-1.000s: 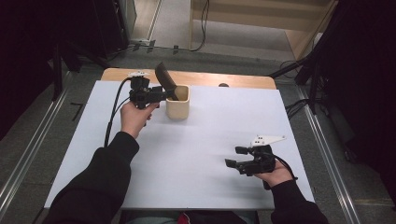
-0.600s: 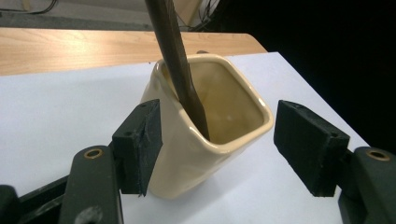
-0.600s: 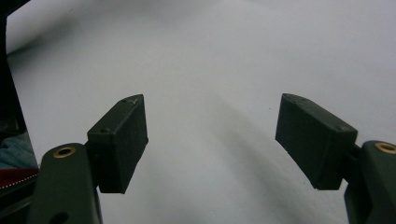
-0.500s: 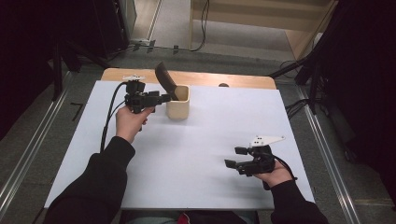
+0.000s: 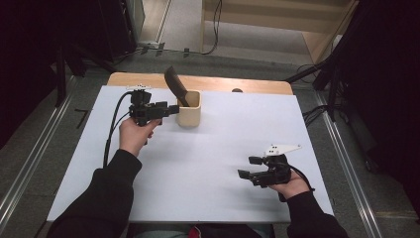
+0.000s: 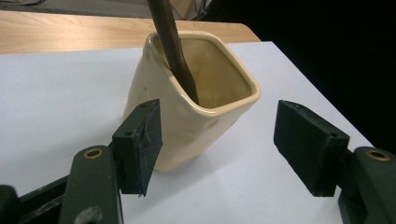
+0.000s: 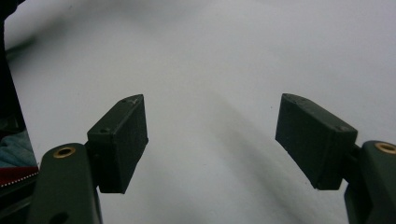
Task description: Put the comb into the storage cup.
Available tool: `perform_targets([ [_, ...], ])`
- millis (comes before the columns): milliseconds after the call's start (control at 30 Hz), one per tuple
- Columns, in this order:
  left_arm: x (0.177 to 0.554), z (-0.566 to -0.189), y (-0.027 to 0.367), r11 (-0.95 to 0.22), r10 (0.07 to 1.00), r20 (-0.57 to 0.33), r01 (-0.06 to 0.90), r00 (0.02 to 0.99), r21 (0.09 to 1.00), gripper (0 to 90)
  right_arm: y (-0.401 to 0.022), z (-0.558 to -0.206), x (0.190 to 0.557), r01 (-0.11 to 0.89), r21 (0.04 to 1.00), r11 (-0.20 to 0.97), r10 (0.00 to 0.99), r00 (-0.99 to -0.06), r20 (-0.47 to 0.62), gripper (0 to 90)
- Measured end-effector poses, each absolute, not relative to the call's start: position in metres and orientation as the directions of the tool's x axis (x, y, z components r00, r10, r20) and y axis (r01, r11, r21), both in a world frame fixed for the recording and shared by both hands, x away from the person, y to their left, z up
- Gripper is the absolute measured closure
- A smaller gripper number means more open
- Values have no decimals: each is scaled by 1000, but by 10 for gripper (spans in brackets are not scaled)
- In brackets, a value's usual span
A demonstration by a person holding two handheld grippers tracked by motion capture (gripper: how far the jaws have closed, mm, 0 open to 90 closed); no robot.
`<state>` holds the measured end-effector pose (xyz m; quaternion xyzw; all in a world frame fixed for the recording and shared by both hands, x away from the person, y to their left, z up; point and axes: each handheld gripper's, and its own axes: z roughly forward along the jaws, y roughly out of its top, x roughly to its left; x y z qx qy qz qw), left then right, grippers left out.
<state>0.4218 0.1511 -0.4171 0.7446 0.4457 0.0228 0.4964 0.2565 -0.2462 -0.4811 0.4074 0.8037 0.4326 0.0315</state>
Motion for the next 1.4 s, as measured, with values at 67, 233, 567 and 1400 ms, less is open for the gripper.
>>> perform_targets([
  [67,420,-417,151,-119,685,-407,645,604,755,330,-246,-481,256,628,720,294,682,-666,302,235],
  [233,414,-418,154,-118,679,-414,647,606,754,330,-247,-481,257,627,720,297,684,-666,297,234],
  [567,405,-425,155,-152,673,-412,661,614,735,330,-247,-482,257,630,718,296,687,-663,298,235],
  [1400,374,-433,159,-181,610,-460,679,645,712,307,-247,-483,258,632,713,303,696,-658,287,228],
])
